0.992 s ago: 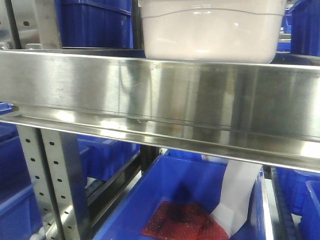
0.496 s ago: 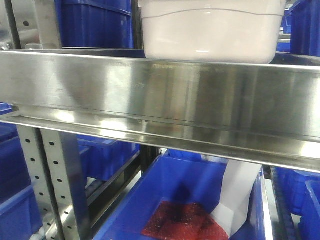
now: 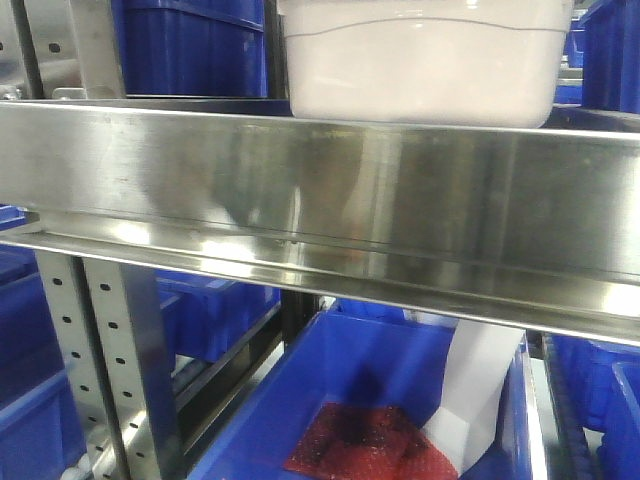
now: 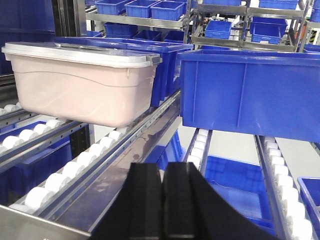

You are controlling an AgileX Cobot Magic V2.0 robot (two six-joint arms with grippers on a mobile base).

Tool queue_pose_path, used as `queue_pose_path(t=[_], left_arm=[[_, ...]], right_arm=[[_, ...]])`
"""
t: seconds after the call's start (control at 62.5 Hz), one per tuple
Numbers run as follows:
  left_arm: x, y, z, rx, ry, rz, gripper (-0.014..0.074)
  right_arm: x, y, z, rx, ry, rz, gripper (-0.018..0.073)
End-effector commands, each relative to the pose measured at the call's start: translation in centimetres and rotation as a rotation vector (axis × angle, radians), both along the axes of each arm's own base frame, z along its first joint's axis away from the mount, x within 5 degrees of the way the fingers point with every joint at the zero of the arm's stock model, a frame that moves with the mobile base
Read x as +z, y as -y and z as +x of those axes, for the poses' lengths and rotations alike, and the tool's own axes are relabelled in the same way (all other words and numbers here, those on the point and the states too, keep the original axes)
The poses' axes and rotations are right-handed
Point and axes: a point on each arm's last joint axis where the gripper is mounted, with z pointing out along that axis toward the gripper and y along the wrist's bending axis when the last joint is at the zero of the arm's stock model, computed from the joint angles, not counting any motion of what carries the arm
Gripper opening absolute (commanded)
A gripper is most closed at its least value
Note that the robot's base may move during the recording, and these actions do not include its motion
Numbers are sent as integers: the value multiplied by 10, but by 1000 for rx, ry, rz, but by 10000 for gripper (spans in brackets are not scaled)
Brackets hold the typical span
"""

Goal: Grab white bin and place on right shelf
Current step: 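Open both grippers and pull them back from the bin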

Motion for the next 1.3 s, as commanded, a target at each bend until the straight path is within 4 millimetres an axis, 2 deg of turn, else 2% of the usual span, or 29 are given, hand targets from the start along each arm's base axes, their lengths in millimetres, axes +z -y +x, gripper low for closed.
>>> queue_pose_path(t=[0.0, 1.28], left_arm=[[18, -2, 0, 23, 110, -41, -127], [18, -2, 0, 23, 110, -41, -127]], right_arm=[[15, 0, -6, -3, 119, 0, 68], [15, 0, -6, -3, 119, 0, 68]])
